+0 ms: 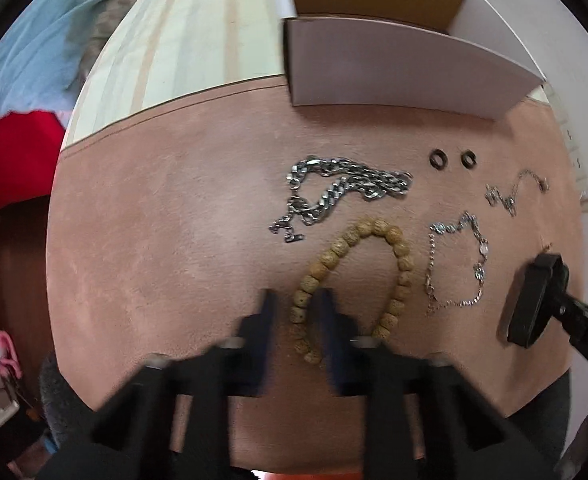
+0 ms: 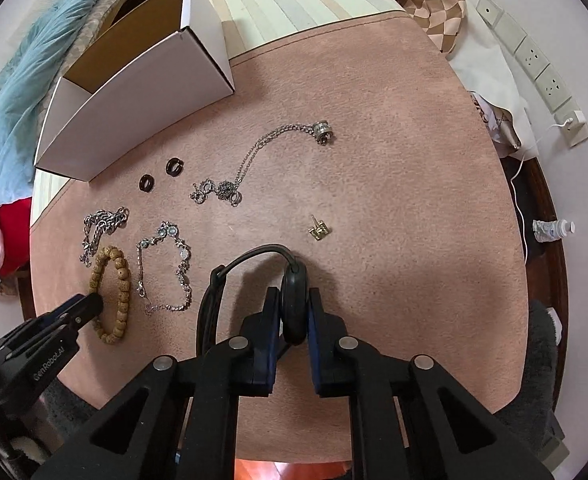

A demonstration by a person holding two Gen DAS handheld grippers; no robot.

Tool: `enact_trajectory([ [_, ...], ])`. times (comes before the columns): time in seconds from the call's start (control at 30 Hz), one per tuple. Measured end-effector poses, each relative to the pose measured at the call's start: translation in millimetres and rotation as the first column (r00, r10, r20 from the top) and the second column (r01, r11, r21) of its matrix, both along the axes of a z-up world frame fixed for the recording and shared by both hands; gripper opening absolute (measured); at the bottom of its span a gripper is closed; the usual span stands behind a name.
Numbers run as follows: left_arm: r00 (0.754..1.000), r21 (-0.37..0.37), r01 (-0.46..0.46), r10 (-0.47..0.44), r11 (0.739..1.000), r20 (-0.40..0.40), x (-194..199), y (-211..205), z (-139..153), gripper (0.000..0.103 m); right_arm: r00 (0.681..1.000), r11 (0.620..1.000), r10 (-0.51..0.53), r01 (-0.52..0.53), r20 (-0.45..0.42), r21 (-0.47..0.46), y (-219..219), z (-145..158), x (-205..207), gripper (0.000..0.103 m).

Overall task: Organize jewelry
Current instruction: 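Grasp the wooden bead bracelet with the left tool while the right tool grasps the black band, then carry the bead bracelet and black band into the white box and release both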

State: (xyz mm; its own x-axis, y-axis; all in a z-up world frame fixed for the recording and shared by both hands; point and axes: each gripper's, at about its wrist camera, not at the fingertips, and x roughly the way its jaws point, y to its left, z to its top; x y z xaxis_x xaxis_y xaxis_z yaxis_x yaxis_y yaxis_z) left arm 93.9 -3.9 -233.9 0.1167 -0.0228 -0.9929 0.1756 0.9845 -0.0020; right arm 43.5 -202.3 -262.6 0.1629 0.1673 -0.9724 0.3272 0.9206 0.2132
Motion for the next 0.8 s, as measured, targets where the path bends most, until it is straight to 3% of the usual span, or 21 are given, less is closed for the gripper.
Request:
enact_trajectory([
  [0.23,0.999,-0.04,-0.019,0.02,0.999,0.034,-3.9,8.8,17.3,0.007,1.0,1.0,0.004,-0.005,0.025,0.03,-16.2,13.6,10.7,0.013],
  [0.57,0.976,-0.17,0.024,0.014,0.985,0.218,19.2,19.3,127.4,0.006,0.988,0.992,0.013,-0.031,0.152,0.119,-14.5,71.6,34.3,0.013],
  [0.7,0.956,-0.211,0.046,0.018,0.976,0.292,52.8,9.3,170.2,0.006,0.975,0.988,0.056,-0.085,0.215,0.127,-14.2,101.8,71.9,0.013],
  [0.8,0.946,-0.201,0.064,0.005,0.977,0.325,85.8,-0.1,180.7,0.006,0.963,0.989,0.095,-0.121,0.251,0.09,-13.5,117.8,108.8,0.013],
])
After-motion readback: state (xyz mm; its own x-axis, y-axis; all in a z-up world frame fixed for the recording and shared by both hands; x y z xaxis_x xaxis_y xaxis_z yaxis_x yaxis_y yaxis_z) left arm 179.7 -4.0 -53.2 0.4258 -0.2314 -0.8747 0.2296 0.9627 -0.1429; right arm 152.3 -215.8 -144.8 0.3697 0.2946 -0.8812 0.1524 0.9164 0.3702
